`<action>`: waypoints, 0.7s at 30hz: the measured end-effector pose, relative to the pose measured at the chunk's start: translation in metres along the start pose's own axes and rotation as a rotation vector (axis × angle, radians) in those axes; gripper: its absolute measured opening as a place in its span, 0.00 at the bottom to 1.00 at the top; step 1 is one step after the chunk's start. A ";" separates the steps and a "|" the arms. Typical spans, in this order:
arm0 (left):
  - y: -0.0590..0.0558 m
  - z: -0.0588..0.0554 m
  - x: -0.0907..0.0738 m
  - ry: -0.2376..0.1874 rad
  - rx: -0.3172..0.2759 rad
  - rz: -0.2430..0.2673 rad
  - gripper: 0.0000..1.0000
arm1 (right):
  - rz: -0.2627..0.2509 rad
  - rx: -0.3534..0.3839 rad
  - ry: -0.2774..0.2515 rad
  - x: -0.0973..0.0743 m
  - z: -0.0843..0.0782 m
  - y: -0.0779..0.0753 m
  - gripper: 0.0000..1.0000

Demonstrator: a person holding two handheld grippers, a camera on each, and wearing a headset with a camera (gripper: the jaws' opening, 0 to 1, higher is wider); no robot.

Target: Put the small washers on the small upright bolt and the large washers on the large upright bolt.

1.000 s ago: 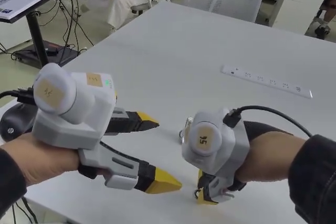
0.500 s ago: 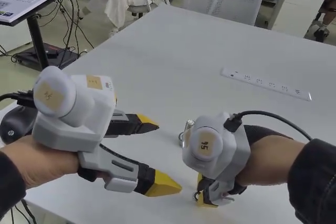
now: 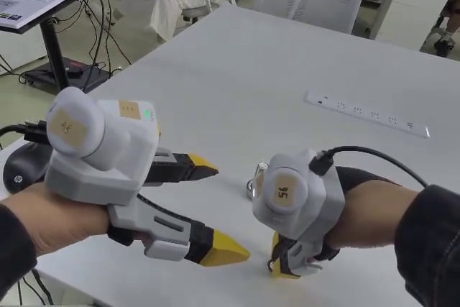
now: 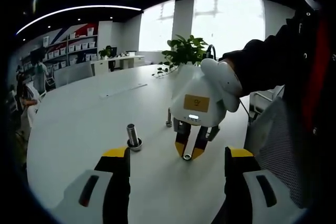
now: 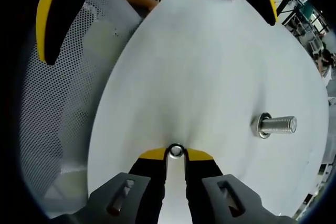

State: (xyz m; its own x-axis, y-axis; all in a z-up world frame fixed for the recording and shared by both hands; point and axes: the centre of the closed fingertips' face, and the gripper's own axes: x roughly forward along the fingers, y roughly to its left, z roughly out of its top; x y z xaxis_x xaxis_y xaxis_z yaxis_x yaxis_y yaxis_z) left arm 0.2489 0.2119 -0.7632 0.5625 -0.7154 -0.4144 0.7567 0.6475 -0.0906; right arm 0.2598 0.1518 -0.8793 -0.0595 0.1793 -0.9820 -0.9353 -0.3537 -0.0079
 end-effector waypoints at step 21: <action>0.001 0.000 0.003 0.002 -0.003 -0.005 0.73 | 0.003 0.052 0.023 -0.007 -0.021 -0.005 0.14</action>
State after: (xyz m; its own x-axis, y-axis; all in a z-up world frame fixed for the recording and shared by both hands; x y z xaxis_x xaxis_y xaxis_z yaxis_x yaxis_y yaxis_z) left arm 0.2511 0.2109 -0.7648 0.5577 -0.7183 -0.4160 0.7586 0.6445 -0.0958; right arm 0.2718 0.1326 -0.8765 -0.0548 0.1566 -0.9861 -0.9521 -0.3059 0.0044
